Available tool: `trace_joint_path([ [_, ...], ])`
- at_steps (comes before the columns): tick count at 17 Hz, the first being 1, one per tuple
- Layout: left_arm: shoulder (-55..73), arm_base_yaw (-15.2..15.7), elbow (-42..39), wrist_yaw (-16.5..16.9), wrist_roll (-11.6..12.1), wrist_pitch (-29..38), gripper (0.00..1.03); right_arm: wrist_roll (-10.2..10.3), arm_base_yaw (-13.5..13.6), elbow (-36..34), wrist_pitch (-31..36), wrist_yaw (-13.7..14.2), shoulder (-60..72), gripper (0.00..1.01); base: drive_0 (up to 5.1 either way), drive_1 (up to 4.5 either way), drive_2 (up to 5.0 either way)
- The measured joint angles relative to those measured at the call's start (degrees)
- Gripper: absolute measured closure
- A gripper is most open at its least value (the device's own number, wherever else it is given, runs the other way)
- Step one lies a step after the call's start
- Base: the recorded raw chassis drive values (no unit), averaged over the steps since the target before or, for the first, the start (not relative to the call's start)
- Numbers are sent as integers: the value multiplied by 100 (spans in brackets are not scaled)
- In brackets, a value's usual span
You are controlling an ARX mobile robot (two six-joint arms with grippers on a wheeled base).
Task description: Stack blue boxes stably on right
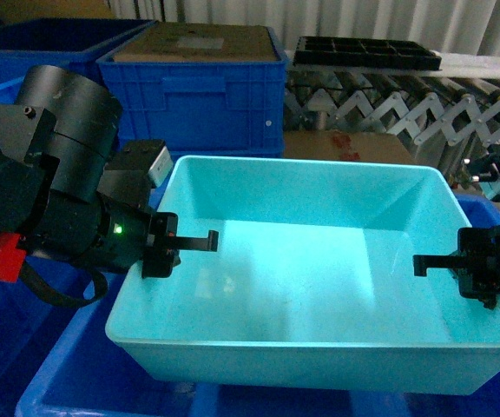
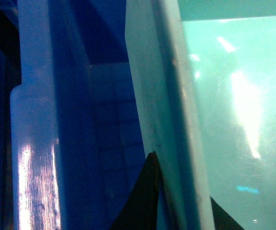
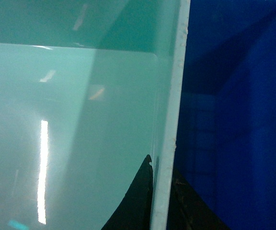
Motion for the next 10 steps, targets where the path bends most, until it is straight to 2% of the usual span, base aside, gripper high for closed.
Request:
trace_joint_path([
  [10,107,138,94,98,13,-42,97,-7,87,151,-114,72,81,94,0,0,0],
])
